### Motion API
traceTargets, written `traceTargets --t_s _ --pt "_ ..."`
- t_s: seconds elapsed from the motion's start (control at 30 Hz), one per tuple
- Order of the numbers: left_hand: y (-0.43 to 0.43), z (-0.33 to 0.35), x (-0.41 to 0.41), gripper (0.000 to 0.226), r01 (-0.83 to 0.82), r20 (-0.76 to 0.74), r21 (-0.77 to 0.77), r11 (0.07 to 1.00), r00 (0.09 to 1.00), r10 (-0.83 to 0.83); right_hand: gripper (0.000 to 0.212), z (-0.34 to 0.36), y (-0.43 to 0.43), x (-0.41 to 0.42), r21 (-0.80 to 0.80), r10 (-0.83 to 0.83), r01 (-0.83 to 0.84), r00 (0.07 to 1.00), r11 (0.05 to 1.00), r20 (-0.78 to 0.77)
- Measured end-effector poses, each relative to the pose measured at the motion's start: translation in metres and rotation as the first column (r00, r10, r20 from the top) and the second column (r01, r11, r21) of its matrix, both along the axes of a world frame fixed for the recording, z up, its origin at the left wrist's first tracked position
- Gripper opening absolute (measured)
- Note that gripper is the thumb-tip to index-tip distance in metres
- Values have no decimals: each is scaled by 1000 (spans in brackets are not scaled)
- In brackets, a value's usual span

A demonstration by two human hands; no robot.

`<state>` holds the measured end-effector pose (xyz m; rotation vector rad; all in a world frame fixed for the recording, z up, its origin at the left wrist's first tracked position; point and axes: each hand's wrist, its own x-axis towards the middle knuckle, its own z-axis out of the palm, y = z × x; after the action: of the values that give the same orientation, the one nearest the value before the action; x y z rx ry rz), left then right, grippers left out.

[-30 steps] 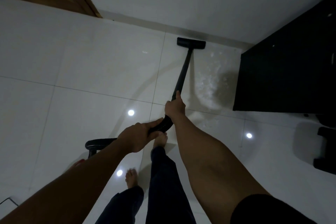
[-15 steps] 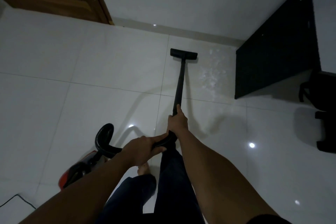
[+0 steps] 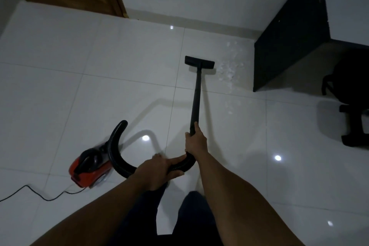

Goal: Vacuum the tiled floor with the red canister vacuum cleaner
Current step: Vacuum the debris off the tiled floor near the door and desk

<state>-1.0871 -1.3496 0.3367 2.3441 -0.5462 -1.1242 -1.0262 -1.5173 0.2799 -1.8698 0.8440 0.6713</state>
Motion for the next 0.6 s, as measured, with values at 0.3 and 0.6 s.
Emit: traceTargets --t_s 0.3,0.6 --pt "-89 12 -125 72 148 -1 132 980 989 -149 70 18 -89 -138 36 28 -28 1000 999 -3" --pt "-156 37 -244 58 134 -84 87 987 988 -127 70 29 -159 -277 -11 57 -58 996 998 -63"
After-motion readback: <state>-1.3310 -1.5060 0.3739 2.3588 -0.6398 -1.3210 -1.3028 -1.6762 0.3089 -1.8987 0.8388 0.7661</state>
